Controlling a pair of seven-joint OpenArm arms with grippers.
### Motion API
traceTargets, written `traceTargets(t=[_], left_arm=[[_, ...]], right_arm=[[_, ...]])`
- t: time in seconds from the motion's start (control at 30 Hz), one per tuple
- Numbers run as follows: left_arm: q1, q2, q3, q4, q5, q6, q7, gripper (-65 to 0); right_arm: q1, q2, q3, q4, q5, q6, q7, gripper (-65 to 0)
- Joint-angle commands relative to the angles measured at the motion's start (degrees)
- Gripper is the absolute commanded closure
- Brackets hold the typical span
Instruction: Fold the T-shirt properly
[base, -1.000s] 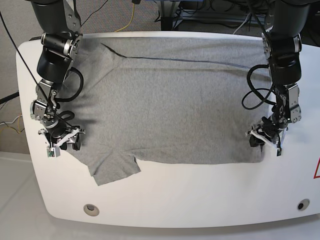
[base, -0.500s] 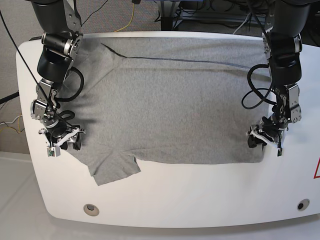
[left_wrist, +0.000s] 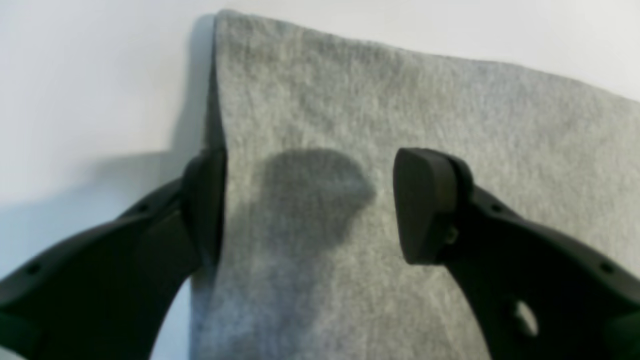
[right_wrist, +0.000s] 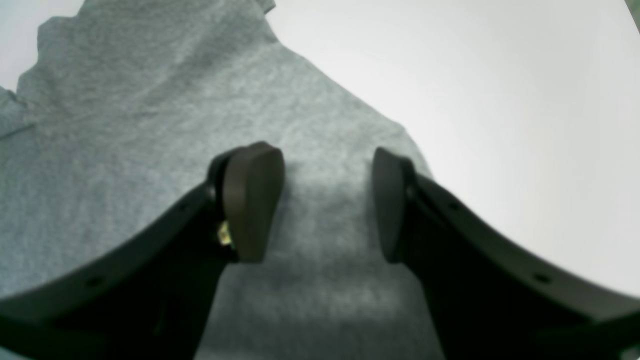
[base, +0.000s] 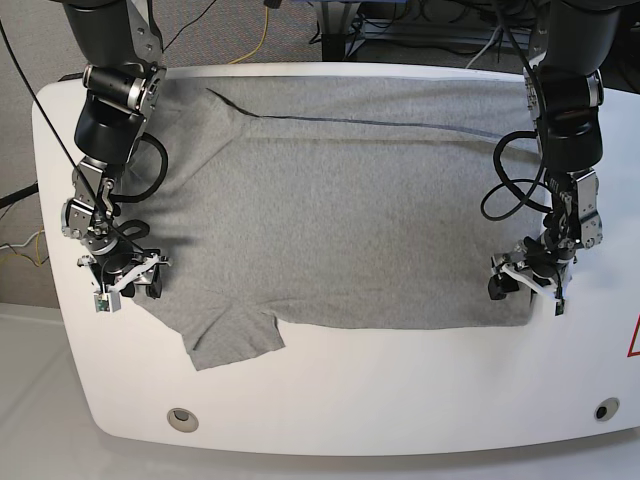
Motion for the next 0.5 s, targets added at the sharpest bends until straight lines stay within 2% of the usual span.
traceTargets(t=[0.0,0.23,0.37,0.47], left_arm=[[-1.36,-0.80,0.00,0.65,-0.17,0.62,0.08,-46.4],[-1.43,-0.18,0.02,1.97,-0.03,0.74,0.39,-46.8],[-1.31,0.09,0.00,3.25,-0.01,0.86,0.68,-45.0],[-1.02,0.01,-0.50,5.90,-0.18,0.47,-0.16,-41.2]], right_arm=[[1.42,1.09,0.24,0.88,0.56,0.03,1.42,-31.4],[2.00,1.00,0.30,0.94,0.38,0.35,1.00,-31.5],[2.06,1.05,0.32,0.91,0.39,0.37,1.07,-31.5],[2.02,1.09,0.30,0.68,0.32,0.24,1.15,-31.8]])
